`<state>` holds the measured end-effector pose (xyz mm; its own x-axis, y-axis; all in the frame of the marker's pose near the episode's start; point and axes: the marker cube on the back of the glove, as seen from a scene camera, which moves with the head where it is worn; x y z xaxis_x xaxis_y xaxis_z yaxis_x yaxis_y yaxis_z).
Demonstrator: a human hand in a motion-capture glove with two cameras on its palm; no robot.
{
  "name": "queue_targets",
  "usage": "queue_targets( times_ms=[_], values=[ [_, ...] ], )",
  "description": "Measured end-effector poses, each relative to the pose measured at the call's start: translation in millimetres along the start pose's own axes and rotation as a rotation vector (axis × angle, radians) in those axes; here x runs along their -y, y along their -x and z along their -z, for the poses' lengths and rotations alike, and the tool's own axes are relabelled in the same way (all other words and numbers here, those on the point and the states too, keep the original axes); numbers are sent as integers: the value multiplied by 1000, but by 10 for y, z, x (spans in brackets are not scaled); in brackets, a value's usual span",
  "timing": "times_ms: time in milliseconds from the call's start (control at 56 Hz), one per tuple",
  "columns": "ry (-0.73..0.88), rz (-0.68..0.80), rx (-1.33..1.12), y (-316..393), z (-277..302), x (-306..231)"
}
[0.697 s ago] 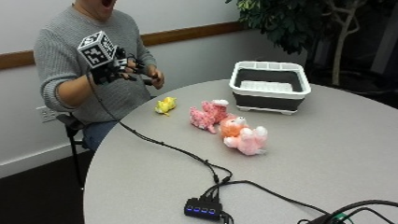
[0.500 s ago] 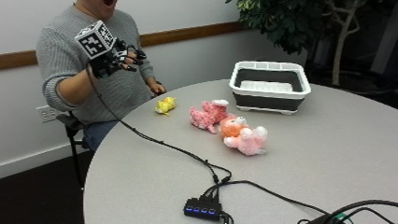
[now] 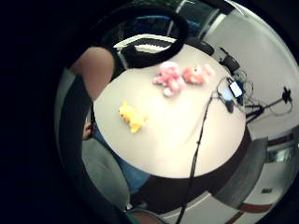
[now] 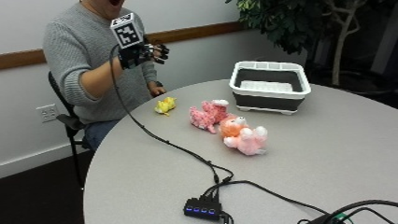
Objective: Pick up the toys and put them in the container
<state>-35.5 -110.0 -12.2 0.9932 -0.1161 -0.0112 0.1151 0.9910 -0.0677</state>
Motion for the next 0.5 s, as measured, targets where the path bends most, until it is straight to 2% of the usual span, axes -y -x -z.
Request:
queue_targets(
  times_ms=[89, 179, 322, 500],
  values=[
    [13, 21, -52, 74, -146, 267],
    [33, 8, -101, 19, -321, 316],
    [86, -79, -170, -226, -688, 222],
    [233, -215, -245, -440, -1527, -80]
  ],
)
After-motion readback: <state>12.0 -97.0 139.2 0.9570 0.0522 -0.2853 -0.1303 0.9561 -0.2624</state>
